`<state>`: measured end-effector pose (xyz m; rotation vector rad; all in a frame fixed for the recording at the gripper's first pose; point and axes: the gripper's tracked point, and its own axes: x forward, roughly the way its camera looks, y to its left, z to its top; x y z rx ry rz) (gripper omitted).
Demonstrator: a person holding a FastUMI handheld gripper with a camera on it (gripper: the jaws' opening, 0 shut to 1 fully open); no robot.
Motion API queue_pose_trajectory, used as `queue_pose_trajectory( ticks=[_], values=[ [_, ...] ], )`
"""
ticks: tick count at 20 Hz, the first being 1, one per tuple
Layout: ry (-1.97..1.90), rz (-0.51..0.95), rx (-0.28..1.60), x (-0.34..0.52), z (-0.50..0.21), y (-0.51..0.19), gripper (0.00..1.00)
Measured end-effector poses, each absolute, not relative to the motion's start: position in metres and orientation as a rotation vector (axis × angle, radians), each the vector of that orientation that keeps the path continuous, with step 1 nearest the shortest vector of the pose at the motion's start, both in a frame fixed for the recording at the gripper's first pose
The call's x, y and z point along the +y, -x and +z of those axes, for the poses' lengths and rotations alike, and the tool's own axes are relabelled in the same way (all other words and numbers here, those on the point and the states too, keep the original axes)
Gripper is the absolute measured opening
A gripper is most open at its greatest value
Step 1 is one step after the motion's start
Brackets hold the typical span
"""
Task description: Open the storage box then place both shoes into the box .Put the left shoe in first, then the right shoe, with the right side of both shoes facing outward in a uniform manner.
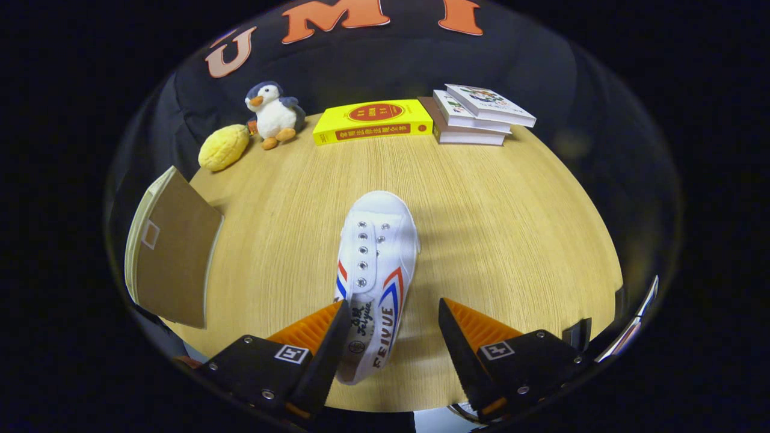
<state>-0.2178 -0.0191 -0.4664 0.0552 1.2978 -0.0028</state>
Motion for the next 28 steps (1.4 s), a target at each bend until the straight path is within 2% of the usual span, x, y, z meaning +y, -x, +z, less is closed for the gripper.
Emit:
queue_pose_trajectory(
  ticks=[5,7,8,10,15,16,18,20,24,28],
  values=[
    [-0.092,-0.001,1.337,-0.017,-0.494,0.221,0.76],
    [-0.121,0.025,1.341,-0.012,-0.497,0.218,0.66],
    [-0.125,0.041,1.345,-0.01,-0.498,0.22,0.58],
    [-0.145,0.052,1.355,-0.007,-0.499,0.22,0.5],
    [-0.257,-0.007,1.367,-0.014,-0.497,0.22,0.39],
    [-0.302,-0.048,1.367,-0.014,-0.499,0.221,0.3],
    [-0.331,-0.092,1.349,-0.017,-0.497,0.218,0.18],
    [-0.324,-0.077,1.335,-0.013,-0.495,0.22,0.09],
    [-0.38,-0.045,1.307,-0.002,-0.486,0.215,0.02],
    [-0.413,-0.021,1.261,0.012,-0.461,0.201,0.01]
  ],
)
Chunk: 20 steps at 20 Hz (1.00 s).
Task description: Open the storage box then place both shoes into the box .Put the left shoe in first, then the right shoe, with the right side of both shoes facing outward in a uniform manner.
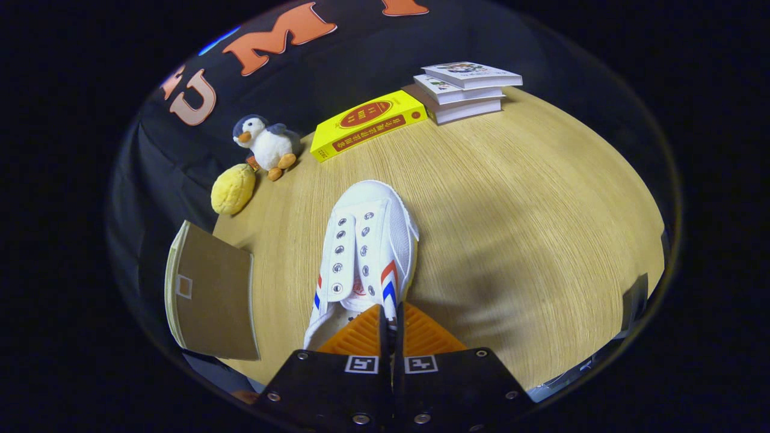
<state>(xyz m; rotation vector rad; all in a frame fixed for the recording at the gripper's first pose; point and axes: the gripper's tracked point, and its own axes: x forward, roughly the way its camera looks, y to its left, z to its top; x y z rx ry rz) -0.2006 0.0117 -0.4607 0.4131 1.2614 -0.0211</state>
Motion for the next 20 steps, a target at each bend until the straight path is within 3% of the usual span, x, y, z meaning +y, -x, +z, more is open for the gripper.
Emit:
queue_pose_trajectory(
  ticks=[9,20],
  values=[
    [-0.391,0.107,1.139,0.063,-0.365,0.142,0.01],
    [-0.368,0.345,1.142,0.21,-0.305,0.125,0.02]
  ],
)
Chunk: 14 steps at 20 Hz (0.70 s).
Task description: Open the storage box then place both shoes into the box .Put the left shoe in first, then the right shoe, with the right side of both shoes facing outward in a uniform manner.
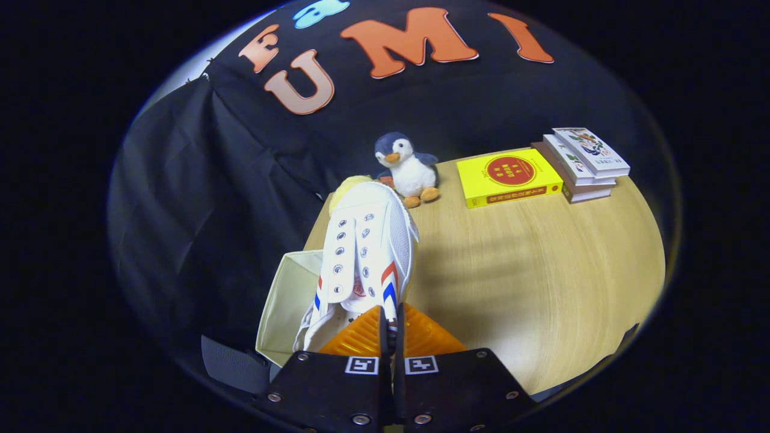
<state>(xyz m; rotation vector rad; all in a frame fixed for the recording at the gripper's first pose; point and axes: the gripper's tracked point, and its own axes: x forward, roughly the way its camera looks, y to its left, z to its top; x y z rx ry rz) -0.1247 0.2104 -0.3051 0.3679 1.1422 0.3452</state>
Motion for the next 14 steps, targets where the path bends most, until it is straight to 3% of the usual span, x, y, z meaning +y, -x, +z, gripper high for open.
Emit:
queue_pose_trajectory(
  ticks=[8,14],
  values=[
    [-0.327,0.463,1.235,0.304,-0.314,0.152,0.02],
    [-0.275,0.442,1.3,0.334,-0.338,0.175,0.02]
  ],
)
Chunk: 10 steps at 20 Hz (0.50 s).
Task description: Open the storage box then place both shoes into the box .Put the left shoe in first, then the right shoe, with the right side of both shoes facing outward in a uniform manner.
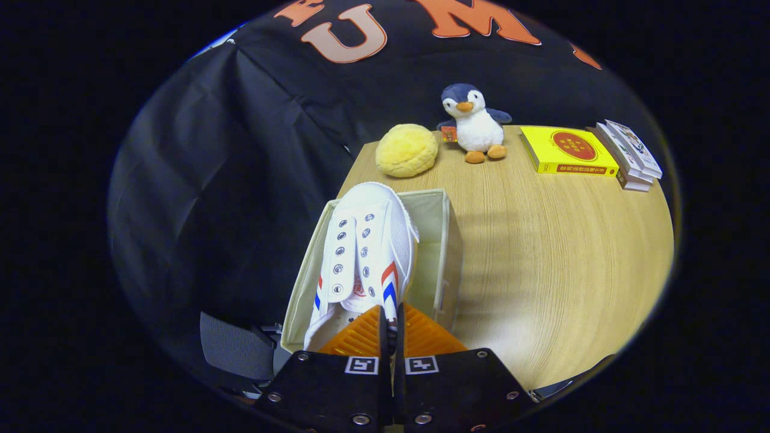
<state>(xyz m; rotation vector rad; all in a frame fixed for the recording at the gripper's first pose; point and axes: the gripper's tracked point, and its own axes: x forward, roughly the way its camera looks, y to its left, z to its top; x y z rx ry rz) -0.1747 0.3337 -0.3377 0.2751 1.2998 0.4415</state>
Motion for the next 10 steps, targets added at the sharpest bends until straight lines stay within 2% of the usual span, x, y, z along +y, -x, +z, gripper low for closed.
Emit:
queue_pose_trajectory(
  ticks=[6,10],
  values=[
    [-0.148,0.272,1.377,0.34,-0.365,0.181,0.03],
    [-0.115,0.213,1.41,0.346,-0.373,0.184,0.04]
  ],
)
